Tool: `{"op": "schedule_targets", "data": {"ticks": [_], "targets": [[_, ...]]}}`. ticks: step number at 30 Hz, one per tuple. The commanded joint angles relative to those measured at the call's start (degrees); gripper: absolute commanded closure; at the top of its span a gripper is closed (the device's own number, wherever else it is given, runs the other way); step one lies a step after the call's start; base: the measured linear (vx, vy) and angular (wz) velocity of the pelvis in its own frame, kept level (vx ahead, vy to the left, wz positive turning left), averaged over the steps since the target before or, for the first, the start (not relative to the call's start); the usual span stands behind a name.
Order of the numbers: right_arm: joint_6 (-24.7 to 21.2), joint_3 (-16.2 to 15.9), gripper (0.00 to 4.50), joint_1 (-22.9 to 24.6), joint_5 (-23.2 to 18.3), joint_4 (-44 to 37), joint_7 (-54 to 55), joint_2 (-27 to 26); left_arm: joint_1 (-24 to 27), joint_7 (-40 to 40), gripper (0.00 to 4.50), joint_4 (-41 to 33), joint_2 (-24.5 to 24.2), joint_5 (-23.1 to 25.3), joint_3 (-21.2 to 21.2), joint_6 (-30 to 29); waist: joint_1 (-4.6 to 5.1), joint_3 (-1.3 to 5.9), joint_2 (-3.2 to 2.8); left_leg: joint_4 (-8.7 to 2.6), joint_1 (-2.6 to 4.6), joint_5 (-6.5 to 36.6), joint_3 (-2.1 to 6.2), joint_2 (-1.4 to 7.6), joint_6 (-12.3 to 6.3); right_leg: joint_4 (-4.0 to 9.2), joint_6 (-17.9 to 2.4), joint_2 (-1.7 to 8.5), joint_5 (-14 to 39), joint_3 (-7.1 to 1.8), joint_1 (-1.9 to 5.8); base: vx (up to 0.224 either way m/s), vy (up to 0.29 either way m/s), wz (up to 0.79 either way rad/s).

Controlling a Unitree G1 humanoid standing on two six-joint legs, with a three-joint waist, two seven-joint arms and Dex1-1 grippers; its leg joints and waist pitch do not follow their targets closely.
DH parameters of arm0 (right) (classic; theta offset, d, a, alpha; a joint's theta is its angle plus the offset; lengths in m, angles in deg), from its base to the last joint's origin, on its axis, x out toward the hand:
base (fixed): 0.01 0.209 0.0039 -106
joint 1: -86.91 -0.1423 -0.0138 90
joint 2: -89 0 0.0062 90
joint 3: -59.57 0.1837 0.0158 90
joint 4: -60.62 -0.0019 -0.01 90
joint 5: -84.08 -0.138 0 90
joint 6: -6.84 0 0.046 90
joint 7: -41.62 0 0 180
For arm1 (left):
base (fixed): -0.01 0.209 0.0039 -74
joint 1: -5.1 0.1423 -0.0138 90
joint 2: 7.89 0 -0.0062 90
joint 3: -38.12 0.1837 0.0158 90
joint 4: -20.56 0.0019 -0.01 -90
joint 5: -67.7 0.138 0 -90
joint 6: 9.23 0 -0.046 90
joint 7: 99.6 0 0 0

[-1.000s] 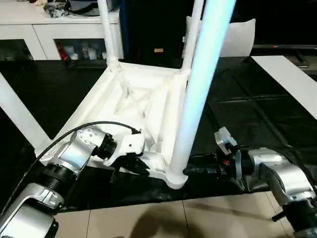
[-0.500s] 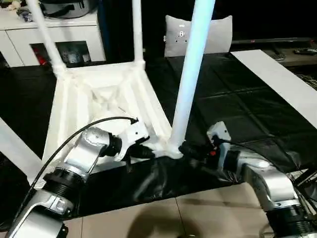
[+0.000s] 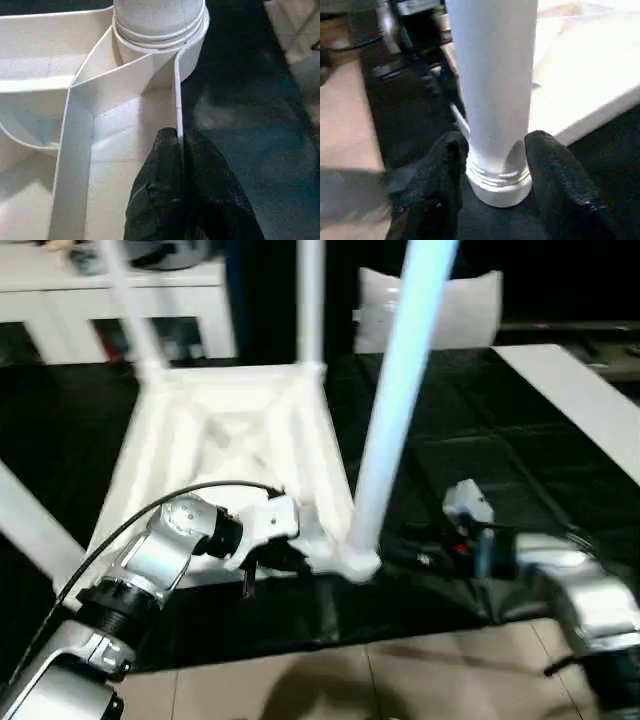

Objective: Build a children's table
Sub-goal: Rotate table base

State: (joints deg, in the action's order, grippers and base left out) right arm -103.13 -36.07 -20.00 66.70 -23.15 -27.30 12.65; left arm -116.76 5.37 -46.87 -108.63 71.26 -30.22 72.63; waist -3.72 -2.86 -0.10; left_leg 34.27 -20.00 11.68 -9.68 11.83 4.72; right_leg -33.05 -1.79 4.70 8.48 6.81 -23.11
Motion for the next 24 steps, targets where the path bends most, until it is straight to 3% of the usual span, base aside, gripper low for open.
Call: {"op": "schedule_targets", "data": {"ticks": [1,4,10,11,17,24], "targets": [[-0.43,-0.37,2.10,-1.18,-0.38,-0.71,-2.24,1.32,-1.05,-3.51,4.50,-0.65,0.17,-0.07,2.97,2.56,0.17,3.73,0.18,-3.94,0.39,10.32,0.01,1.60,-4.30,4.13,-8.46,3.64,21.06,-3.15,3.21,0.000,0.000,0.00],[0.58,-0.95,1.83,-2.20,-0.29,0.12,-2.66,1.42,-1.52,-4.94,4.50,-0.18,-0.02,-0.37,3.45,4.12,0.12,3.69,0.20,-3.98,0.35,10.65,0.04,1.53,-3.63,4.20,-7.99,3.75,22.22,-3.11,3.15,0.000,0.000,0.00],[-0.15,-4.60,1.83,-3.92,-0.48,2.53,-5.89,-0.25,-2.90,-6.43,4.50,1.07,0.75,-0.46,3.86,5.52,-0.39,3.94,0.05,-3.95,0.19,9.44,0.06,1.60,-3.56,3.81,-8.74,3.76,19.71,-3.10,3.28,0.000,0.000,0.00],[-0.18,-4.81,2.07,-4.48,-0.34,3.55,-5.91,-0.66,-3.10,-6.52,4.50,1.38,0.83,-0.40,3.93,5.76,-0.47,3.96,0.04,-3.94,0.25,9.44,0.03,1.59,-3.50,3.83,-8.92,3.72,19.57,-3.06,3.24,0.000,0.000,0.00],[-0.47,-5.55,2.48,-6.71,0.31,7.29,-5.89,-1.54,-3.66,-7.00,4.50,2.37,0.84,-0.43,3.97,6.63,-0.97,3.95,0.08,-3.99,0.20,9.22,0.03,1.69,-2.90,3.56,-9.15,3.79,18.56,-3.12,3.35,0.000,0.000,0.00],[-1.47,-6.20,2.59,-7.18,-0.66,7.76,-8.11,-1.41,-4.31,-5.69,4.50,4.00,1.05,0.17,3.70,6.49,-1.02,3.97,-0.01,-3.90,0.23,9.18,-0.07,1.58,-2.92,3.78,-8.54,3.71,19.67,-3.08,3.33,0.000,0.000,0.00]]}}
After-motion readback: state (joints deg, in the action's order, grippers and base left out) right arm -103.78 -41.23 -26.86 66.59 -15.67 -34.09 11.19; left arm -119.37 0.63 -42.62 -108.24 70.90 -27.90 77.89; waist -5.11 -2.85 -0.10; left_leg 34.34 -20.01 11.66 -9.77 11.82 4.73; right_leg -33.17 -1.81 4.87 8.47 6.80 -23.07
